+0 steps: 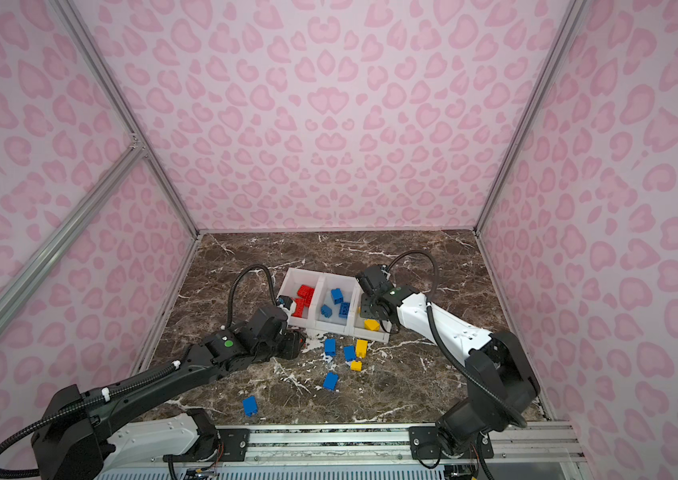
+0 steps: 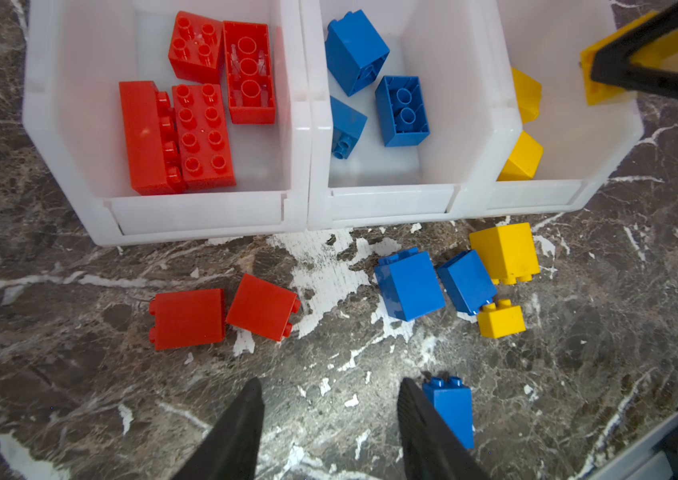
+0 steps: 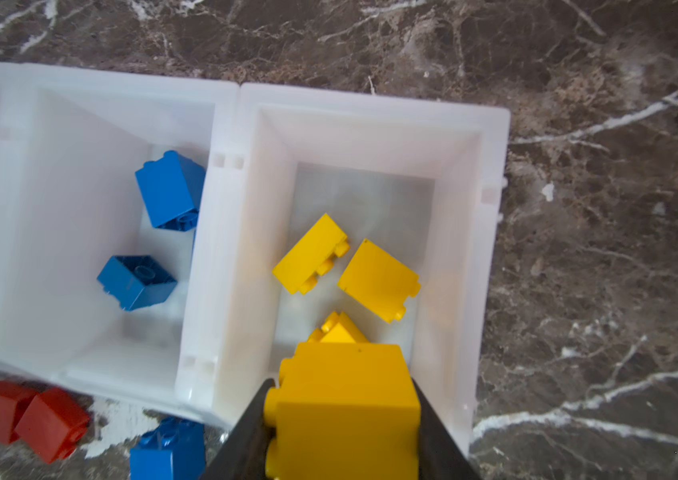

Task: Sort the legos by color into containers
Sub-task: 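Carry the yellow brick into the yellow compartment and open the right gripper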

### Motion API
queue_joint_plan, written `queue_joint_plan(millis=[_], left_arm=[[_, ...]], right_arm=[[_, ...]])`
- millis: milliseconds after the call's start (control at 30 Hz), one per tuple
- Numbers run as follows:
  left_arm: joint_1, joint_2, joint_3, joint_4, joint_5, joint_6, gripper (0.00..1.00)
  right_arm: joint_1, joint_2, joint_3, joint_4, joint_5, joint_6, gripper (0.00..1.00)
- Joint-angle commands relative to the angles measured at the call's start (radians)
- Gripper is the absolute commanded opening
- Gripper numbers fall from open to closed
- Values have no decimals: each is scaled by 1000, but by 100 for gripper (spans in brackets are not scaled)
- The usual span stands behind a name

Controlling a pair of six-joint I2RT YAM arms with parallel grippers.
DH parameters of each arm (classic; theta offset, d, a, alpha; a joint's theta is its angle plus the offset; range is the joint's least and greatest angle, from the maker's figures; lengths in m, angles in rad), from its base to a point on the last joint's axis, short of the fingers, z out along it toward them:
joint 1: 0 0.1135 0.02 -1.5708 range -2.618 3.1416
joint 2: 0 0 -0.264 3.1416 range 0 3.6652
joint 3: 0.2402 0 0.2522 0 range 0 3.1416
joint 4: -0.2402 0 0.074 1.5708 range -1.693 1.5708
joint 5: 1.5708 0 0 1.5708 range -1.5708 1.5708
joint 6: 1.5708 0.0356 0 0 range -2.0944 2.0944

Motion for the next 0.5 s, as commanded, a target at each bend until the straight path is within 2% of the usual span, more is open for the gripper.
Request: queue_joint_plan(millis=[0, 200, 367, 467], left_arm=[[-3, -23, -15, 13, -12, -17, 55], [-5, -45, -31, 5, -20, -31, 55], [-7, -47, -32, 5, -23, -33, 55], [-7, -41, -30, 5, -23, -31, 55]], right_arm=[[-31, 69, 57, -20, -25, -87, 44], [-90, 168, 140, -33, -39, -124, 45], [-102, 184, 170, -58, -33, -138, 64], [-108, 162, 162, -57, -35, -133, 67]])
